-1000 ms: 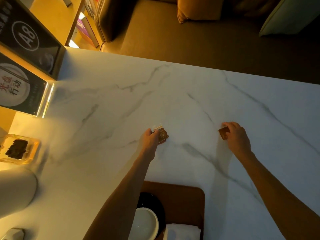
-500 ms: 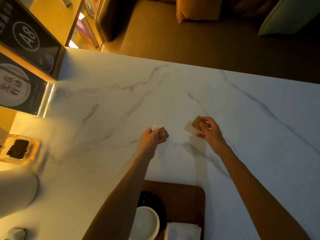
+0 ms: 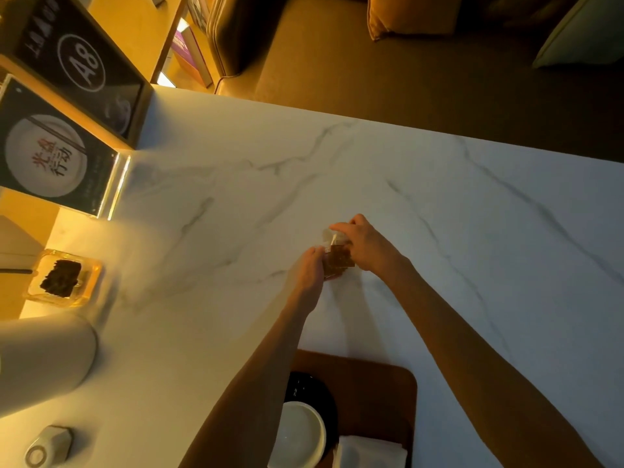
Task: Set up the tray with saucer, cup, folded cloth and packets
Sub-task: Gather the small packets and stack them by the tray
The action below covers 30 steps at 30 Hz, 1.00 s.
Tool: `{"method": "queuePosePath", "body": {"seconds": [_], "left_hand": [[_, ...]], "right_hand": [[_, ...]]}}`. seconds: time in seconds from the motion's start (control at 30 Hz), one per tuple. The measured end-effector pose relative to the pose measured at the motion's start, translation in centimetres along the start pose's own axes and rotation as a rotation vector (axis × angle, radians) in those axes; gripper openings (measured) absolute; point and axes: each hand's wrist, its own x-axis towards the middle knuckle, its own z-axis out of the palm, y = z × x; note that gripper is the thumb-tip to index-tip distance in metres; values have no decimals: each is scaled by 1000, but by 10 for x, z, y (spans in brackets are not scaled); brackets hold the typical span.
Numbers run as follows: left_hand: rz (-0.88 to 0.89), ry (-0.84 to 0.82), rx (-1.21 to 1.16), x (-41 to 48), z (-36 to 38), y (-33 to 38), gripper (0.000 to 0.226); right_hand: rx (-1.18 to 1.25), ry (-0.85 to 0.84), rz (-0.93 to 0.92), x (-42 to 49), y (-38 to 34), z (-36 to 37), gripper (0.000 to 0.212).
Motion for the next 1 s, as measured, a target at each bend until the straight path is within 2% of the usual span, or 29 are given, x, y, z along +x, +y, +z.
{"method": "queuePosePath", "body": {"seconds": [0.1,0.17,0.3,0.43,0.53,0.63,0.73,0.9,1.0], "left_hand": [[17,-43,0,-6,1,2,29],[26,-60,-46,-9,3,5,29],[0,-18,-164,-16,19,7,31],[-28,-20,-219,-29,43,4,25],[105,-6,-34,-35,46,-4,20],[370,87,366,-26,41,-1,29],[589,97,727,-12,45,7,21],[648,170,827,7,49,1,13],[672,144,872,15,45,-7,22]], "right_hand": [[41,15,-90,-1,-7,11,49],[211,43,-130,-6,-8,17,51],[708,204,121,-28,4,29,42],[963,305,216,-51,14,43,30],[861,447,195,-57,30,36,23],[611,408,57,-56,46,19,23],[503,446,-55,-51,56,11,24],[362,598,-73,-35,58,29,24],[440,639,-71,-28,60,43,25]]}}
